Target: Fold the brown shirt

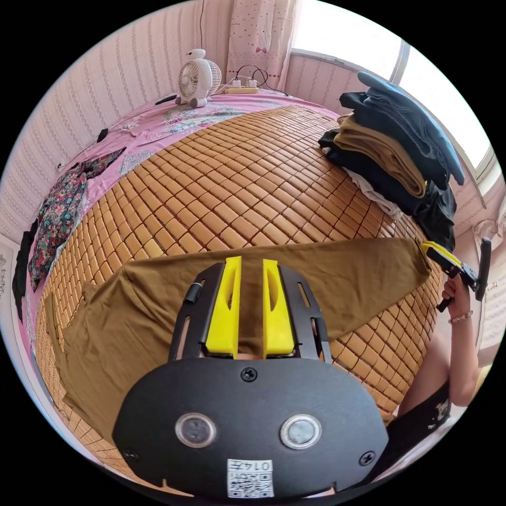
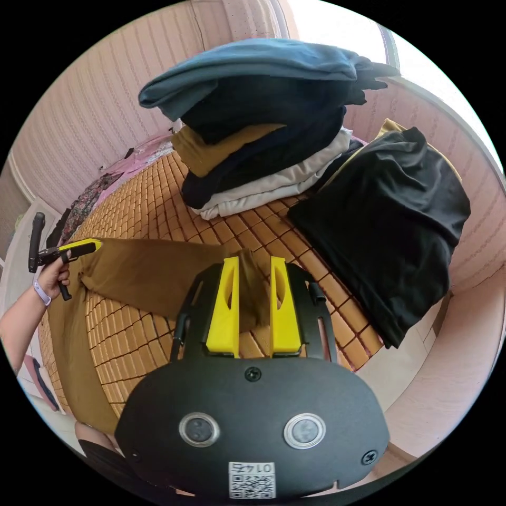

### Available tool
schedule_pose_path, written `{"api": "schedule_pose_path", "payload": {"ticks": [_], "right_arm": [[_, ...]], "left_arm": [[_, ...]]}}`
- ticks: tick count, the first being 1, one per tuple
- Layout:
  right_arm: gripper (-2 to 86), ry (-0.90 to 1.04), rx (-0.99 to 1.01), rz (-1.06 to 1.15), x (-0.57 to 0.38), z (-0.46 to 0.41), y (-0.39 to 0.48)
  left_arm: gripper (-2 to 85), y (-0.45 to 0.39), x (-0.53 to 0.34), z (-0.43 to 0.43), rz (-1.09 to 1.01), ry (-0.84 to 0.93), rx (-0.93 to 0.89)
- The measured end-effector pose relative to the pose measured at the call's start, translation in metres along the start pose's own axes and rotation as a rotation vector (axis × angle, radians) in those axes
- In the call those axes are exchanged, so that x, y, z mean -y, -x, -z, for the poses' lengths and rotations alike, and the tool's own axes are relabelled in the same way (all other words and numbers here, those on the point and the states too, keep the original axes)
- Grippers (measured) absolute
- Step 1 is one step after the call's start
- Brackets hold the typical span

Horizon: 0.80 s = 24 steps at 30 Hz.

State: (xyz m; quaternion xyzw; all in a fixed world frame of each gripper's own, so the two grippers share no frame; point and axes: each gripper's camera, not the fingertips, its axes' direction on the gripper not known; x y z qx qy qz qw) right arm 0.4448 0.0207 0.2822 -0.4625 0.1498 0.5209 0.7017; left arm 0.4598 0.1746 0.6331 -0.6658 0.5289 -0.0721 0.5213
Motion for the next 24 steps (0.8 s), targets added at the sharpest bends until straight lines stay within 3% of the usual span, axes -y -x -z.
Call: {"api": "schedule_pose_path", "payload": {"ticks": [8, 14, 19, 24], "right_arm": [[0.5, -0.125, 0.148, -0.065, -0.010, 0.006, -0.019], [1.6, -0.079, 0.015, 0.014, -0.003, -0.023, 0.002], [3.4, -0.066, -0.064, 0.022, -0.002, -0.041, 0.023], [3.1, -0.149, -0.086, 0.027, -0.019, -0.039, 0.034]], "left_arm": [[-0.3, 0.014, 0.005, -0.005, 0.101, 0.026, -0.098], [-0.3, 0.023, 0.003, -0.004, 0.170, -0.047, -0.118], [1.2, 0.018, 0.001, 0.009, 0.109, -0.042, -0.061], [3.6, 0.025, -0.034, 0.080, 0.147, -0.279, -0.122]]}}
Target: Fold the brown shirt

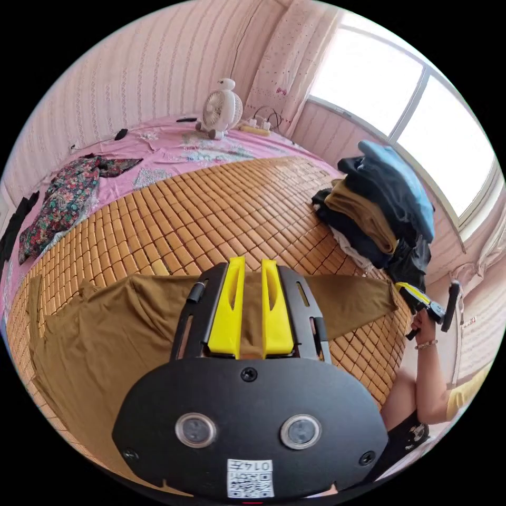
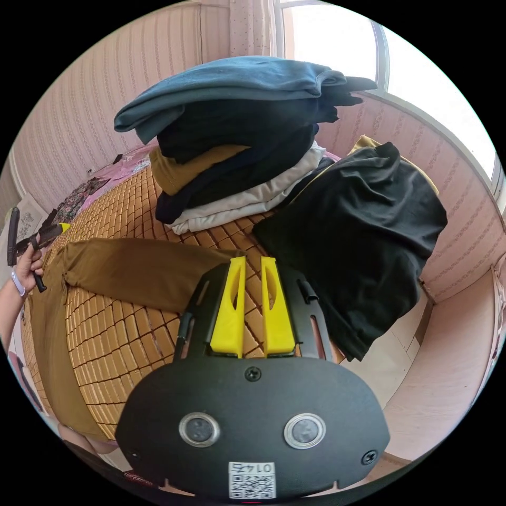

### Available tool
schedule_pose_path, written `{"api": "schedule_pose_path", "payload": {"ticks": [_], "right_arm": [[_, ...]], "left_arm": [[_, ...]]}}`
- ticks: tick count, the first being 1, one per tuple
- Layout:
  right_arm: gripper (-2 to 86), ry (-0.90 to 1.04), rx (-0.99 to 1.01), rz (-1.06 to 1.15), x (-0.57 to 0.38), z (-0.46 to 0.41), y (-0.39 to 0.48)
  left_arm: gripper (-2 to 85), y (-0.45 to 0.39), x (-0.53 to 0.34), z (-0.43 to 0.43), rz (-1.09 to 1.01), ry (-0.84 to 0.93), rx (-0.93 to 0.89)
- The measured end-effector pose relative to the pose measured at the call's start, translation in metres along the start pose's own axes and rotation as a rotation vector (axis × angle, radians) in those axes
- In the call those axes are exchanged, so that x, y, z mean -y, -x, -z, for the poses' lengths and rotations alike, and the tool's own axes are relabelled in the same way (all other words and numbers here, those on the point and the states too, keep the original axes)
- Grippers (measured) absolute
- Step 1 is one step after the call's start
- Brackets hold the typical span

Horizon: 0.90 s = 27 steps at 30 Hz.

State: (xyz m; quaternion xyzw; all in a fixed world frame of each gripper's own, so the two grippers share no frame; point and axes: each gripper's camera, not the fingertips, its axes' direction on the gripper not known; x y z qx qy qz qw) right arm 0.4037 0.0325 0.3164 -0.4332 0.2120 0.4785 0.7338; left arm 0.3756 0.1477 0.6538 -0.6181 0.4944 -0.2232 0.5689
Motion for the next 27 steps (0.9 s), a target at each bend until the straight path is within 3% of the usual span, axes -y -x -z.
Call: {"api": "schedule_pose_path", "payload": {"ticks": [2, 6, 11, 17, 23, 27], "right_arm": [[2.8, -0.041, -0.005, 0.004, -0.007, 0.008, 0.011], [2.9, -0.306, 0.168, 0.113, -0.032, 0.045, 0.070], [5.0, -0.101, 0.606, 0.444, -0.030, 0.036, 0.199], [6.2, 0.033, 0.974, 0.833, -0.038, 0.035, 0.423], [5.9, 0.099, 0.871, 1.043, -0.048, -0.001, 0.642], [6.9, 0.225, 0.780, 0.999, -0.050, -0.053, 0.756]], "left_arm": [[4.2, 0.003, -0.029, 0.054, 0.016, -0.122, -0.045], [4.4, 0.016, -0.107, 0.128, 0.058, -0.134, 0.029], [4.7, 0.042, -0.253, 0.213, 0.205, -0.003, 0.329], [5.2, 0.070, -0.358, 0.270, 0.517, -0.033, 0.421], [3.2, 0.112, -0.413, 0.279, 0.733, 0.028, 0.338], [1.4, 0.120, -0.437, 0.295, 0.743, -0.036, 0.287]]}}
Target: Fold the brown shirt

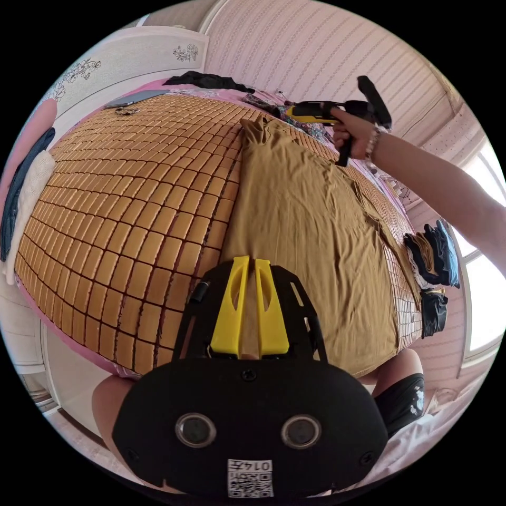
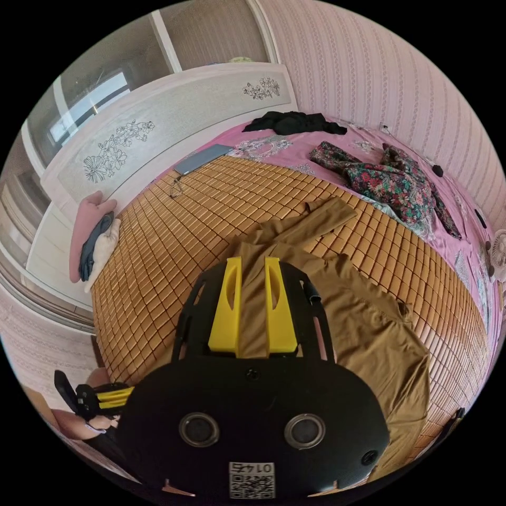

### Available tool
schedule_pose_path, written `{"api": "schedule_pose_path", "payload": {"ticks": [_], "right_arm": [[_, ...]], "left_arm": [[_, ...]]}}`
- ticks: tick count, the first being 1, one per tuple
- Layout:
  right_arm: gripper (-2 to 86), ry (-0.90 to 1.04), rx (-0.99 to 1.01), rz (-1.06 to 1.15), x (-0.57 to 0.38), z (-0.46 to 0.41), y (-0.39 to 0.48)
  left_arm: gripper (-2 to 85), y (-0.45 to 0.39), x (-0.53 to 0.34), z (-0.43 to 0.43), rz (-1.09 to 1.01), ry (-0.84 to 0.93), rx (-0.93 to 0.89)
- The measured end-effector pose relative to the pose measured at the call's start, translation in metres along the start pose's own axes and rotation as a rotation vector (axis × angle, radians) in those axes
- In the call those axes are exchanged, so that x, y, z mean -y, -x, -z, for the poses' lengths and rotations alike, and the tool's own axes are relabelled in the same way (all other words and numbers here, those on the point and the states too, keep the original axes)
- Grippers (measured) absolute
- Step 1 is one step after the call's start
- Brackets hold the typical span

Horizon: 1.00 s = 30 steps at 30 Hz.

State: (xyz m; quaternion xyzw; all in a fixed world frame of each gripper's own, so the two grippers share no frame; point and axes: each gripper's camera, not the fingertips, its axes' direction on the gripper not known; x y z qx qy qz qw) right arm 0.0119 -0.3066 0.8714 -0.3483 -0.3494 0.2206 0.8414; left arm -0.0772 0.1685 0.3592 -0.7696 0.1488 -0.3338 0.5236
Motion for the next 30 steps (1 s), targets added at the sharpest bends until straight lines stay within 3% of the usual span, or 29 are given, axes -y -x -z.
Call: {"api": "schedule_pose_path", "payload": {"ticks": [11, 14, 16, 18, 21, 24, 30], "right_arm": [[3.5, 0.131, -0.246, -0.217, 0.093, -0.145, -0.025], [1.3, 0.162, -0.121, -0.165, 0.096, -0.153, -0.033], [1.9, 0.105, 0.121, -0.094, 0.097, -0.141, -0.034], [2.7, -0.048, 0.511, 0.144, 0.094, -0.104, -0.020], [3.7, -0.079, 0.792, 0.424, 0.082, -0.060, 0.000], [4.6, -0.042, 0.719, 0.446, 0.071, -0.050, 0.002], [6.1, 0.132, 0.540, 0.439, 0.029, -0.091, 0.004]], "left_arm": [[0.0, 0.026, -0.017, 0.039, -0.123, -0.006, -0.029], [0.6, 0.026, -0.023, 0.049, -0.147, -0.013, -0.006], [1.0, 0.026, -0.028, 0.055, -0.166, -0.015, 0.003], [1.4, 0.029, -0.034, 0.064, -0.173, -0.029, -0.013], [2.7, 0.043, -0.038, 0.097, -0.137, -0.112, -0.112], [4.4, 0.066, -0.039, 0.149, -0.093, -0.260, -0.100], [7.0, 0.139, -0.037, 0.210, 0.051, -0.358, 0.203]]}}
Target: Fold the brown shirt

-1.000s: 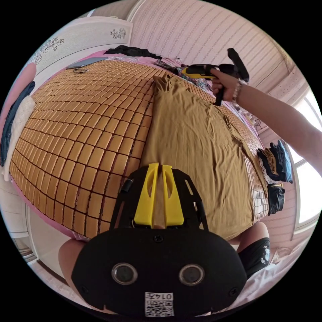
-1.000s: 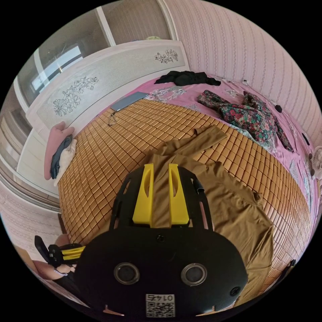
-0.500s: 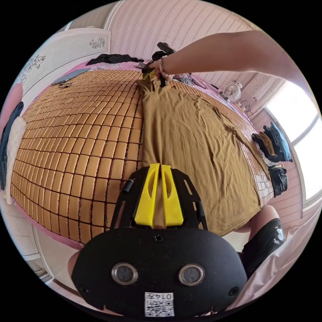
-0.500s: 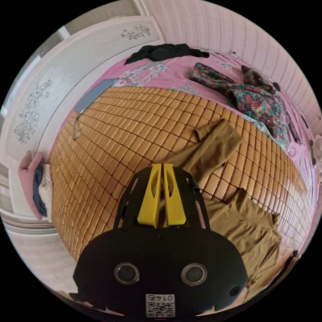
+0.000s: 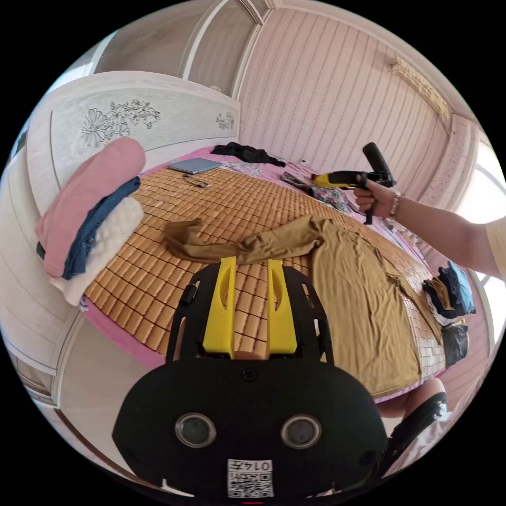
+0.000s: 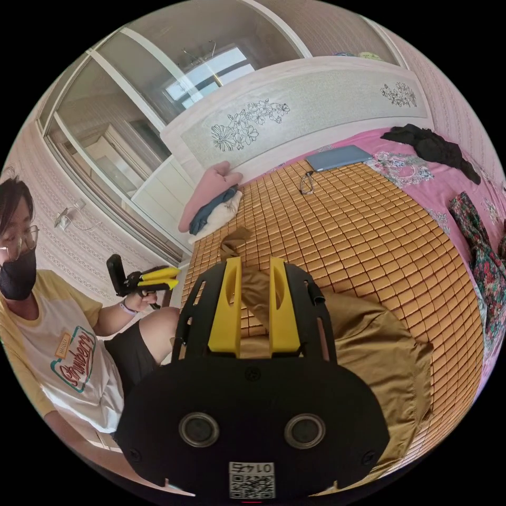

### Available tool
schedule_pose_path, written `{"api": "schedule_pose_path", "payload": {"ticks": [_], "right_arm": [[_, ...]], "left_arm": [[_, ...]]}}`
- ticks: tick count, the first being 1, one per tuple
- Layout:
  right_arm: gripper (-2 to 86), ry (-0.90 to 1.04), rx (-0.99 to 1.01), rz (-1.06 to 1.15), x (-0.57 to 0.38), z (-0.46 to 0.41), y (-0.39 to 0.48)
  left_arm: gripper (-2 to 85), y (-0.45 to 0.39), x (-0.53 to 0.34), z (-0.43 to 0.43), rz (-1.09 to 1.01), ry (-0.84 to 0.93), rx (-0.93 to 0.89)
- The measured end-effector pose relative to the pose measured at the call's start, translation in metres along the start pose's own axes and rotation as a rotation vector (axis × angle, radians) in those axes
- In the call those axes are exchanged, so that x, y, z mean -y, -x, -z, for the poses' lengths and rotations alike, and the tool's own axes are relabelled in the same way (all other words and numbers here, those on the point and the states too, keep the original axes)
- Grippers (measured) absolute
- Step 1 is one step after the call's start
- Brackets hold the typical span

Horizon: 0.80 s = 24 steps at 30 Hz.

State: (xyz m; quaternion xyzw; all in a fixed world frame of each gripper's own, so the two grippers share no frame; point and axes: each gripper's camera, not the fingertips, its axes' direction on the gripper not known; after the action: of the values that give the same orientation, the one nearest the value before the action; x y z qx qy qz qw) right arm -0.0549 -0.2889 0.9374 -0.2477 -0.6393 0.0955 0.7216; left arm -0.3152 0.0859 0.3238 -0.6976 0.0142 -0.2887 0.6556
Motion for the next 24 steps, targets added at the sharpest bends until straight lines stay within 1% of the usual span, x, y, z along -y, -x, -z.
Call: {"api": "schedule_pose_path", "payload": {"ticks": [2, 3, 7, 9, 12, 15, 17, 18, 19, 21, 22, 23, 24], "right_arm": [[6.6, 0.060, -0.054, -0.041, -0.012, -0.020, -0.004], [6.5, 0.103, -0.102, -0.053, -0.018, -0.035, -0.006], [6.1, 0.178, -0.242, -0.084, -0.028, -0.075, -0.009], [5.8, 0.183, -0.281, -0.097, -0.027, -0.098, -0.011], [5.3, 0.166, -0.311, -0.091, -0.025, -0.117, -0.009], [4.3, 0.148, -0.299, -0.038, -0.026, -0.126, -0.003], [3.8, 0.151, -0.273, -0.022, -0.029, -0.129, -0.001], [3.4, 0.130, -0.246, -0.037, -0.033, -0.128, -0.001], [3.2, 0.115, -0.224, -0.047, -0.035, -0.127, -0.001], [3.0, 0.063, -0.121, -0.050, -0.043, -0.123, 0.002], [3.1, 0.054, -0.107, -0.046, -0.044, -0.123, 0.003], [3.2, 0.045, -0.102, -0.033, -0.047, -0.125, 0.004], [3.4, 0.053, -0.116, -0.025, -0.048, -0.128, 0.004]], "left_arm": [[7.2, 0.031, 0.003, -0.004, 0.003, 0.014, 0.141], [7.2, 0.039, 0.005, -0.007, 0.006, 0.025, 0.156], [7.6, 0.080, 0.031, -0.039, 0.022, 0.129, 0.157], [6.2, 0.090, 0.043, -0.052, 0.040, 0.134, 0.163], [3.8, 0.099, 0.055, -0.080, 0.025, 0.266, 0.208], [1.4, 0.110, 0.053, -0.077, 0.037, 0.282, 0.143], [0.3, 0.117, 0.044, -0.057, 0.086, 0.296, 0.129], [0.3, 0.117, 0.041, -0.048, 0.089, 0.281, 0.124], [0.2, 0.114, 0.036, -0.024, 0.094, 0.223, 0.095], [0.1, 0.106, 0.033, 0.021, 0.095, 0.104, 0.040], [0.0, 0.100, 0.033, 0.048, 0.077, 0.015, 0.028], [-0.1, 0.098, 0.034, 0.067, 0.059, -0.057, 0.060], [-0.1, 0.100, 0.034, 0.073, 0.057, -0.078, 0.084]]}}
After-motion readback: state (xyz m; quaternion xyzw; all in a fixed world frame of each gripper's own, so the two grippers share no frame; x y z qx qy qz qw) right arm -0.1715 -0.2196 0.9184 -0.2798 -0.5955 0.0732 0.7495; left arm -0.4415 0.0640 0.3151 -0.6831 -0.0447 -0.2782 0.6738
